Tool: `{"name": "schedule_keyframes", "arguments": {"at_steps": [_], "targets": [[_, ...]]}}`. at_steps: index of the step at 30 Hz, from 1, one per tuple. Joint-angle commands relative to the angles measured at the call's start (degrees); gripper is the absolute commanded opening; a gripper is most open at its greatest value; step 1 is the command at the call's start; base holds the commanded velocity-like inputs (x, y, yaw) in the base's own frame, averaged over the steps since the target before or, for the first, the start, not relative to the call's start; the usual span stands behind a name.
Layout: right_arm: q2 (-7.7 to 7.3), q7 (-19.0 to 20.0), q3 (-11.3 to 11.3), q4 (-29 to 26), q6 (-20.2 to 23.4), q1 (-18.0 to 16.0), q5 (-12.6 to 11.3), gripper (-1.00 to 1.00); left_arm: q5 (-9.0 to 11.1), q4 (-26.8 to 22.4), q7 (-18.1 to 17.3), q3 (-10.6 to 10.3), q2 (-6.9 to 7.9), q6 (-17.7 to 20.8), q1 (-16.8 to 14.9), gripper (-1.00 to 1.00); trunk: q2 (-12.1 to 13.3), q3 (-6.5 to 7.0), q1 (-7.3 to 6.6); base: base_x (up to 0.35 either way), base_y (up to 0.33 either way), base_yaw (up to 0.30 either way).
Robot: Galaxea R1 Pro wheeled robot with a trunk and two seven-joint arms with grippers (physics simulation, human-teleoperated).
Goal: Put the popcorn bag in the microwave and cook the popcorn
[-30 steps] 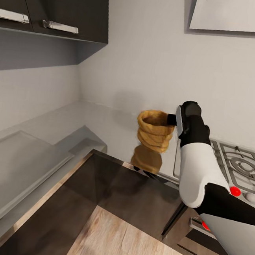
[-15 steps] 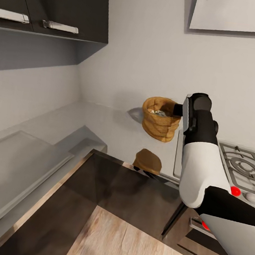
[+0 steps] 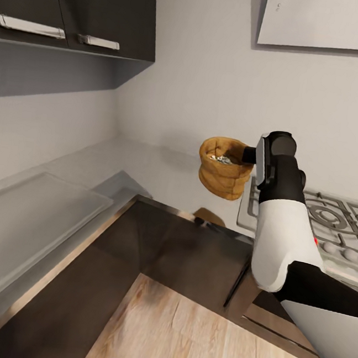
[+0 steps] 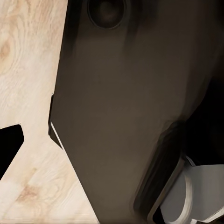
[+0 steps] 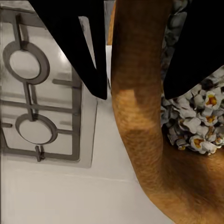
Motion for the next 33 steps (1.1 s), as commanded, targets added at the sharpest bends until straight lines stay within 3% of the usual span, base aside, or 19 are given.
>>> {"name": "schedule_keyframes", "arguments": {"at_steps": [1,6,10,23,31,33], "targets": [[0.07,-0.19,-0.12,0.02,0.16,-0.05,0.00,-1.00,0.19,-0.05,0.05,0.03,-0.01,-0.11,0.01,1.00,-0.04,-0.05,-0.03,-0.347,0.000,0.000],[0.07,-0.23,-0.20,0.27,0.16,0.03,-0.03,-1.00,0.17,-0.05,0.05,0.03,-0.01,-0.11,0.01,1.00,-0.04,-0.05,-0.03,-0.347,0.000,0.000],[0.07,-0.31,-0.22,0.19,0.16,3.07,0.13,-1.00,0.17,-0.06,0.03,0.03,-0.01,-0.11,0.01,1.00,-0.04,-0.05,-0.03,-0.347,0.000,0.000],[0.07,-0.27,-0.22,0.15,0.16,5.88,0.13,-1.00,0.17,-0.13,0.01,0.03,-0.01,-0.11,0.01,1.00,-0.04,-0.05,-0.03,-0.347,0.000,0.000],[0.07,-0.24,-0.34,-0.07,0.16,10.10,0.10,-1.00,0.15,-0.13,0.01,0.03,-0.01,-0.11,0.01,1.00,-0.04,-0.05,-0.03,-0.347,0.000,0.000],[0.07,-0.20,-0.31,-0.04,0.16,13.57,0.08,-1.00,0.18,-0.11,0.01,0.03,-0.01,-0.11,0.01,1.00,-0.04,-0.05,-0.03,-0.346,0.000,0.000]]}}
